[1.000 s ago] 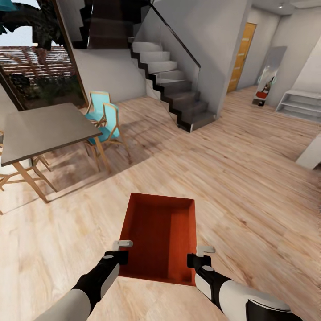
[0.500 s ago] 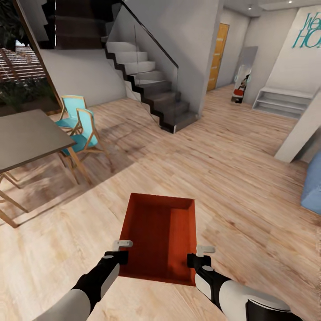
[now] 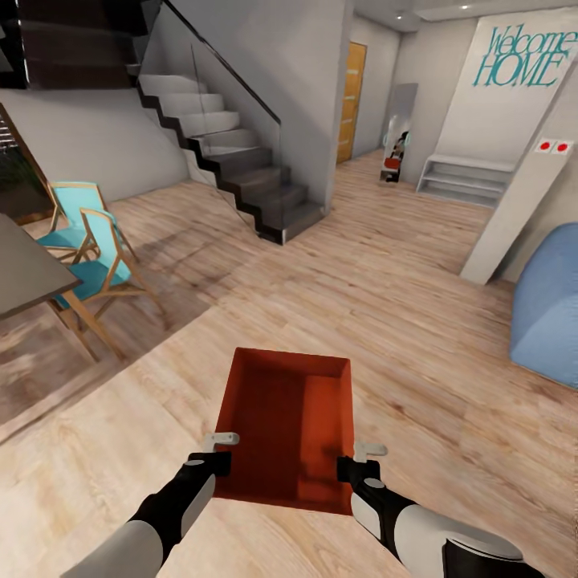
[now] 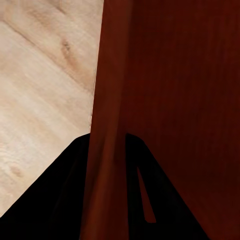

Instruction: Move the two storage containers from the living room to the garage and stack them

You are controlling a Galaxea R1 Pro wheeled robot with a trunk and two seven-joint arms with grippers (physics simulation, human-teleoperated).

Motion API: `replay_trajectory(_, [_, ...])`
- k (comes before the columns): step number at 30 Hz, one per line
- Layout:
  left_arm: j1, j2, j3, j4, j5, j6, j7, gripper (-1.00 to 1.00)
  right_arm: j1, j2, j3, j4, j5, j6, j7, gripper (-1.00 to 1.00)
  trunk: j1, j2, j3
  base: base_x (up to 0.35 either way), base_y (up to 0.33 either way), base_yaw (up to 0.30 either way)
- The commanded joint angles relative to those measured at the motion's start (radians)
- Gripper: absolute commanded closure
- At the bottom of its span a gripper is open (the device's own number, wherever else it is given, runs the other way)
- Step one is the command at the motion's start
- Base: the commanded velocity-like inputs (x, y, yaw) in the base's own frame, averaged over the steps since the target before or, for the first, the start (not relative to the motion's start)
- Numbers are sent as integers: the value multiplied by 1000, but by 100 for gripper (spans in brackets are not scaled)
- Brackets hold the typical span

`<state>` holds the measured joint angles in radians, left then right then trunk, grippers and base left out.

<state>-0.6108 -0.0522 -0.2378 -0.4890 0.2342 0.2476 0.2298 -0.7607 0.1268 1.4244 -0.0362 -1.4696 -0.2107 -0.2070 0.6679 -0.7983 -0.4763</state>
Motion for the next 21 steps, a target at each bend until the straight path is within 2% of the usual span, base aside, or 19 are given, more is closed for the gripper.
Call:
replay_trajectory(1, [-1,23,23,-19,1,6,14,100,0,-9,36,15,-11,1,-3,100,1,-1,-1,320,0,-247])
replay_trajectory(21, [-1,23,23,-19,1,7,14,100,0,-7,37,15,-11,1,-3,100,1,-1,-1,320,0,-247])
